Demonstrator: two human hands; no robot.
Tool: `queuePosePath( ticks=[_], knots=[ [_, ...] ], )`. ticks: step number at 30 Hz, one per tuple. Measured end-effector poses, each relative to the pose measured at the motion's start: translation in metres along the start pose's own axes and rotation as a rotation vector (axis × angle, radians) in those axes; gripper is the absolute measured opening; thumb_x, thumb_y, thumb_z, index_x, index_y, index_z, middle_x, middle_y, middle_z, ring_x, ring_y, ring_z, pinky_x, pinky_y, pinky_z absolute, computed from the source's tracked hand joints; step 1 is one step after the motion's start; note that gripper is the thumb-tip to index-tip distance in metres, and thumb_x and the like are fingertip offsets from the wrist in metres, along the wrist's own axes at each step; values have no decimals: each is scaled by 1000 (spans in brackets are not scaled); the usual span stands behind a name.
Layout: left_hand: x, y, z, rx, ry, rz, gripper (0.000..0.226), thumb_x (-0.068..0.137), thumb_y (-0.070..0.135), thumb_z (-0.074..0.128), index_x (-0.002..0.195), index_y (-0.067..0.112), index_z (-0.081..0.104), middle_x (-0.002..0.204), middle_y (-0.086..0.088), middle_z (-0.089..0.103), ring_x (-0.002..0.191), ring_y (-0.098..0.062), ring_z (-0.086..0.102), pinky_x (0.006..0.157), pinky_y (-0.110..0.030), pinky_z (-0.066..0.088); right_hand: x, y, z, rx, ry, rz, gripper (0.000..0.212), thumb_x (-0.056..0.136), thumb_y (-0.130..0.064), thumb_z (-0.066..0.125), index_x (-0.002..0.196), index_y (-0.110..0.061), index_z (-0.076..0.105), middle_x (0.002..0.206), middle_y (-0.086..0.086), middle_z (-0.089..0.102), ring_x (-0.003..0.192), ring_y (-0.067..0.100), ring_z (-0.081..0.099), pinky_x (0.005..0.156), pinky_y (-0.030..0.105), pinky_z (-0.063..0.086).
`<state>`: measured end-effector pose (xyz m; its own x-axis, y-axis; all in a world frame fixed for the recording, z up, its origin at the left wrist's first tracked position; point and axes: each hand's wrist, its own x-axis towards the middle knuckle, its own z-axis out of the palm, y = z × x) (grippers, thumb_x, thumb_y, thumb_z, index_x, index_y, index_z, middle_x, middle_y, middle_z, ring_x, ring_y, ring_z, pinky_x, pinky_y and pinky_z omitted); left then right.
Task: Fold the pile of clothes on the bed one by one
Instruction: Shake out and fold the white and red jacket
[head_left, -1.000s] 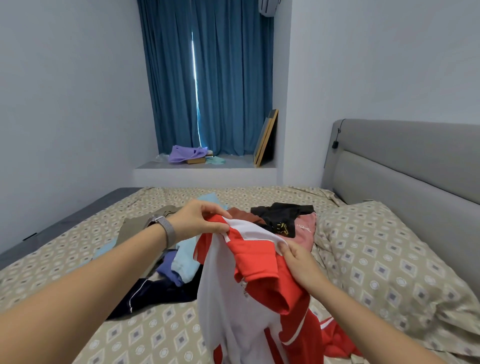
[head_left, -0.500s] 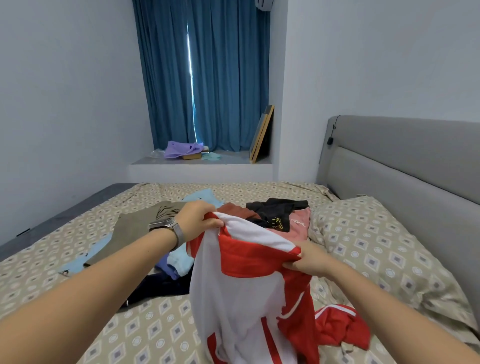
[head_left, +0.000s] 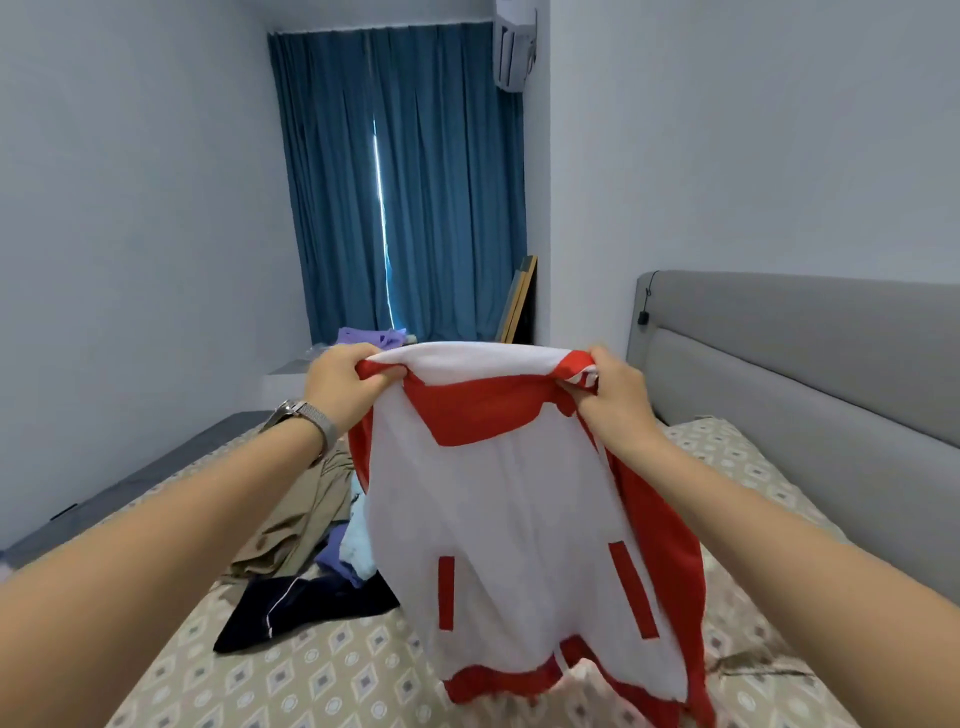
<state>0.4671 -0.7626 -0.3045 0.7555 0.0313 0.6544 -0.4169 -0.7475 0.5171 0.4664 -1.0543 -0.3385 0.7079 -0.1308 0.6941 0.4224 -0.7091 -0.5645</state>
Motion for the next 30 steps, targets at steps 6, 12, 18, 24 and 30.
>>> queuePosePath(
  ticks=[6,12,18,24,30],
  knots=[
    [30,61,-61,-20,158,111,18,87,32,69,88,15,73,80,-1,65,78,-18,57,63,-22,42,41,-53,-42,32,144,-112,25,92,-25,65,97,-5,52,90,7,58,78,22,49,62,24,27],
    [42,56,-48,-38,55,37,22,84,35,71,84,14,71,82,-5,68,79,-20,61,70,-32,53,50,-39,-30,36,88,-8,25,93,-30,63,100,-7,55,89,2,56,81,21,51,65,25,32],
    [34,-36,50,164,-300,-117,33,80,41,75,86,8,73,83,-11,70,81,-28,62,64,-32,41,28,54,29,-270,-303,119,36,89,-52,57,86,-18,68,87,7,69,90,30,63,65,32,41],
    [40,-131,168,278,-703,-106,30,71,35,84,76,15,62,73,1,58,70,-15,53,56,-20,34,31,155,106,-286,-670,353,84,63,-83,55,86,-5,71,83,8,70,82,23,64,80,36,49],
    [54,-214,277,-132,-596,-295,24,56,19,59,73,33,69,68,17,67,66,0,58,62,-11,43,36,250,162,3,-863,409,82,76,-24,83,144,-21,37,133,-5,47,114,8,46,76,-4,35]
  ],
)
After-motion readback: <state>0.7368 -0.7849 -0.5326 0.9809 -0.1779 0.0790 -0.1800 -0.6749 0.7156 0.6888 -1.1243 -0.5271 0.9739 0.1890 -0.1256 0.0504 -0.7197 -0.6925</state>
